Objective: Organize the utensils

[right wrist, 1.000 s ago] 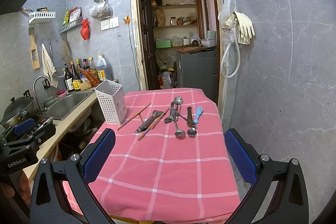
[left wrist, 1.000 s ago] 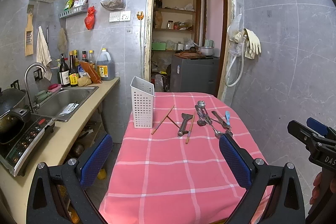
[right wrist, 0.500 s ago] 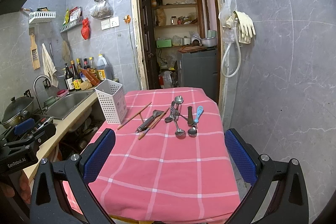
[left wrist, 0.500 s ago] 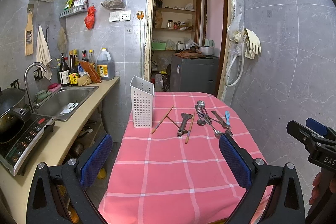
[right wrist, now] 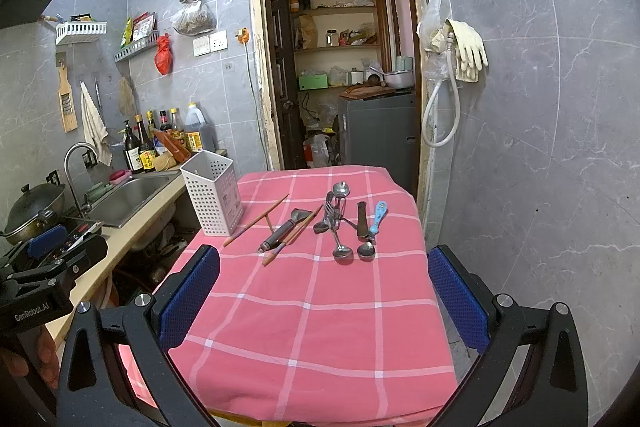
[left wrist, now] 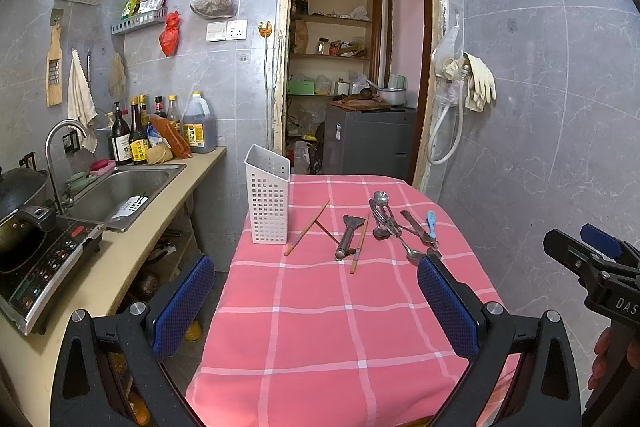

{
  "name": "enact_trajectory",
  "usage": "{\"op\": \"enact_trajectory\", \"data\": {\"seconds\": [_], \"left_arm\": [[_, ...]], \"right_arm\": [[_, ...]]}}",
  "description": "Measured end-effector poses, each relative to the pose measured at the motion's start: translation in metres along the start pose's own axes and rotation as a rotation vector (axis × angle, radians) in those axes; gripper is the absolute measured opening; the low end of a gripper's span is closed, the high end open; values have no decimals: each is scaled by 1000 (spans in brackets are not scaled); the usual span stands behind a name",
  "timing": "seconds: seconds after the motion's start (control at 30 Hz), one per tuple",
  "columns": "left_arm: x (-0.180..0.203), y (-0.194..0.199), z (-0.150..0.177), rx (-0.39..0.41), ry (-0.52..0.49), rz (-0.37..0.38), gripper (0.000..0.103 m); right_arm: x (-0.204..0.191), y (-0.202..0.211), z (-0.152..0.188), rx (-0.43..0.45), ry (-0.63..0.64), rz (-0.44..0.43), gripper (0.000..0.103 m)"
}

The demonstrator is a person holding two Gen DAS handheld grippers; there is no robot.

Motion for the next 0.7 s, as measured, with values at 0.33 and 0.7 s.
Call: {"op": "enact_trajectory", "data": {"seconds": [0.33, 0.7], "left_arm": [[0, 0, 0, 0, 0, 0, 102], [3, 0, 3, -3, -2, 0, 102]], "right_arm": [[1, -1, 0, -3, -1, 0, 102], [2, -3, 0, -4, -4, -1, 102]]}}
Point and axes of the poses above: each gripper's, at about its wrist camera, not at the fingertips, and y roughly against the way its jaws point, x to its right, z to its underside, the point moved 5 cm from there along -y, roughly the way its jaws point, and after that the axes turned 11 degrees about -z, right-handed, at the moved point
